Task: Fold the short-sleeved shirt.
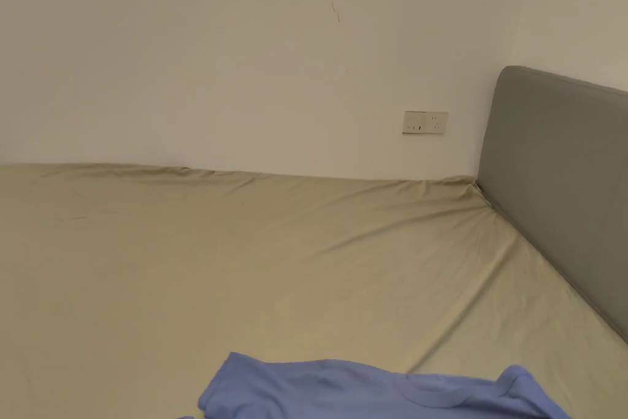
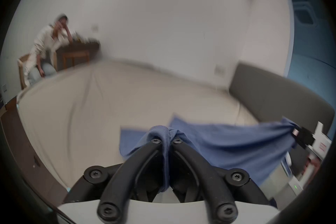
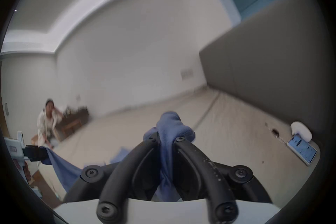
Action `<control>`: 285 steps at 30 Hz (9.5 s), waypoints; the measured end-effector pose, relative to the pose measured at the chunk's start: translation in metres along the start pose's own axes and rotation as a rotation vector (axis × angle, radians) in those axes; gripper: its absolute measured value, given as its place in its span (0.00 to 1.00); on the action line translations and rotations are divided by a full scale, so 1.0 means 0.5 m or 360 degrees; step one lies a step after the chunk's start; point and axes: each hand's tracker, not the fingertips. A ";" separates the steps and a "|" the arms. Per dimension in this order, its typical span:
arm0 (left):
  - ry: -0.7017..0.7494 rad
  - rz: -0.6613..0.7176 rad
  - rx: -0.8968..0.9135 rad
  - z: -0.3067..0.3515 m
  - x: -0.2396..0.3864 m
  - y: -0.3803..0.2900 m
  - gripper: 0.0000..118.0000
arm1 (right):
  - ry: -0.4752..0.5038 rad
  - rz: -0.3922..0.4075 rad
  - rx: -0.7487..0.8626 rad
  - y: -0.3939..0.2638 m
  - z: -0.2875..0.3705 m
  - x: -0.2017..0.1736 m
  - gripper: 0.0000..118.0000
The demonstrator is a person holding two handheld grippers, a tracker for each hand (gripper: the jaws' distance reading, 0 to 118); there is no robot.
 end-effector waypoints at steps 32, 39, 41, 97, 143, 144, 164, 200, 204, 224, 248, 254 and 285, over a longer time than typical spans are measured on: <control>-0.0185 0.0199 0.0765 -0.527 0.206 0.694 0.03 | 0.0032 0.0242 0.0710 0.612 -0.558 -0.157 0.10; -0.0166 0.0216 0.0699 -0.691 0.220 0.664 0.03 | -0.0021 0.0333 0.0716 0.582 -0.703 -0.113 0.10; -0.0164 0.0233 0.0640 -0.717 0.209 0.624 0.03 | -0.0048 0.0363 0.0662 0.538 -0.718 -0.100 0.10; 0.0072 -0.0259 0.0326 -0.055 0.048 0.118 0.51 | -0.0308 0.0510 0.0105 0.126 -0.019 -0.021 0.61; 0.0045 -0.0247 -0.1011 -0.863 -0.031 -0.061 0.01 | -0.0349 0.0273 -0.1493 -0.220 -0.869 0.222 0.70; 0.0047 -0.0252 -0.1004 -0.860 -0.032 -0.063 0.01 | -0.0369 0.0283 -0.1502 -0.229 -0.866 0.209 0.67; 0.0196 -0.0307 0.0083 -0.420 0.072 0.023 0.01 | -0.0157 0.0528 0.0082 -0.001 -0.359 -0.022 0.03; -0.0017 -0.0061 0.0802 -0.665 0.235 0.730 0.01 | -0.0131 0.0672 0.0834 0.646 -0.773 -0.159 0.03; -0.0028 -0.0044 0.0859 -0.716 0.227 0.746 0.01 | -0.0122 0.0660 0.0883 0.663 -0.789 -0.164 0.03; -0.0066 -0.0064 0.0436 -0.544 0.099 0.299 0.01 | 0.0029 0.0765 0.0309 0.257 -0.528 -0.063 0.03; 0.0094 -0.0113 -0.1011 -0.219 -0.192 -0.184 0.01 | -0.0205 0.0306 -0.1217 -0.172 -0.053 0.094 0.03; 0.0065 -0.0270 -0.1201 -0.247 -0.180 -0.195 0.01 | -0.0238 0.0318 -0.1394 -0.237 -0.079 0.159 0.03; -0.0079 -0.0156 -0.0588 -0.160 -0.156 -0.036 0.00 | -0.0161 0.0505 0.0033 0.010 0.035 -0.043 0.01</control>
